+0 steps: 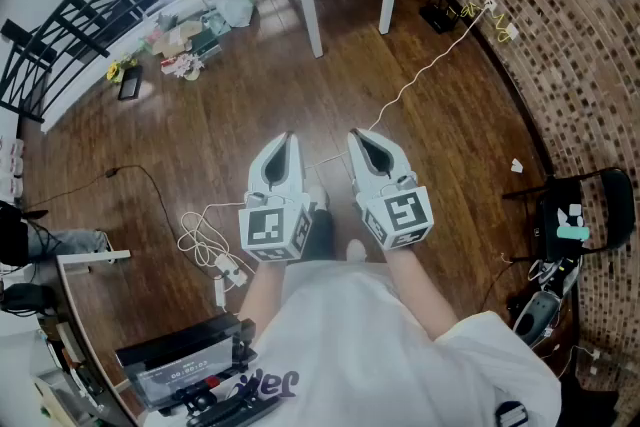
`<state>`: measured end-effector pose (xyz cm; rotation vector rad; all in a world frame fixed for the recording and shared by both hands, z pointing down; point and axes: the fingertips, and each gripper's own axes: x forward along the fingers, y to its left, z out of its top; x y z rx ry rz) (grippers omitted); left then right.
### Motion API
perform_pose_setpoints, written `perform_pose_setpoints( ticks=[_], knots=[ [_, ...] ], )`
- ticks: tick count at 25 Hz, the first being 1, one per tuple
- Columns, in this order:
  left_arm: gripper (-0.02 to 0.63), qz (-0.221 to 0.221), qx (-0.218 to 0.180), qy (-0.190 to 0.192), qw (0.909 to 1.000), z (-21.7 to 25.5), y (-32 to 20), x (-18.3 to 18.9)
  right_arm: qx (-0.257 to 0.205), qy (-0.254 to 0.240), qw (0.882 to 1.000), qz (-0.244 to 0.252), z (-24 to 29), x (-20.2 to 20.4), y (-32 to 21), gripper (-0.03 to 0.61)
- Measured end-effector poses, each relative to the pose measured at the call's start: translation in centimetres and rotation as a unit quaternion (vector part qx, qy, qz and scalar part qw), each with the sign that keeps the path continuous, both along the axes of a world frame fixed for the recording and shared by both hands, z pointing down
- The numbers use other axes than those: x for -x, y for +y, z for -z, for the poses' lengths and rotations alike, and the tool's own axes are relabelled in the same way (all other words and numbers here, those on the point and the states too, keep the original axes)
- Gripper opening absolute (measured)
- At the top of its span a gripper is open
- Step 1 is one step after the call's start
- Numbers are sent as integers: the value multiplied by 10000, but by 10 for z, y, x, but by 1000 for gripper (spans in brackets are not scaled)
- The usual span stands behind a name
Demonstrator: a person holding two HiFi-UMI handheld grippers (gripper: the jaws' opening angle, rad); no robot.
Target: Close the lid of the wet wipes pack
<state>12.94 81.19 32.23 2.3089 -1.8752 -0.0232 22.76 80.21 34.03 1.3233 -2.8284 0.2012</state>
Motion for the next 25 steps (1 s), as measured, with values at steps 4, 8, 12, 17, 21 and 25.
perform_pose_setpoints(
  ticks=[4, 8, 12, 17, 21, 25],
  knots=[
    [15, 45, -12, -76, 10000, -9, -71, 27, -12, 67, 10000, -22, -14, 23, -70, -9],
    [15, -38, 29, -12, 10000, -7, -145, 58, -99, 215, 9997, 52, -5, 61, -142, -9],
    [15, -28, -205, -46, 9998, 14, -210, 104, -440, 410, 9979, 221, 21, 111, -206, -9],
    [15, -103, -255, -622, 9977, 3, -276, 131, -217, 587, 9978, 208, 7, 137, -267, -9],
    [15, -165, 79, -288, 9994, -21, -328, 145, 342, 623, 9972, 250, -30, 151, -321, -9],
    [15, -76, 206, -297, 9993, -38, -406, 163, 392, 476, 9977, 275, -41, 168, -407, -9]
  ],
)
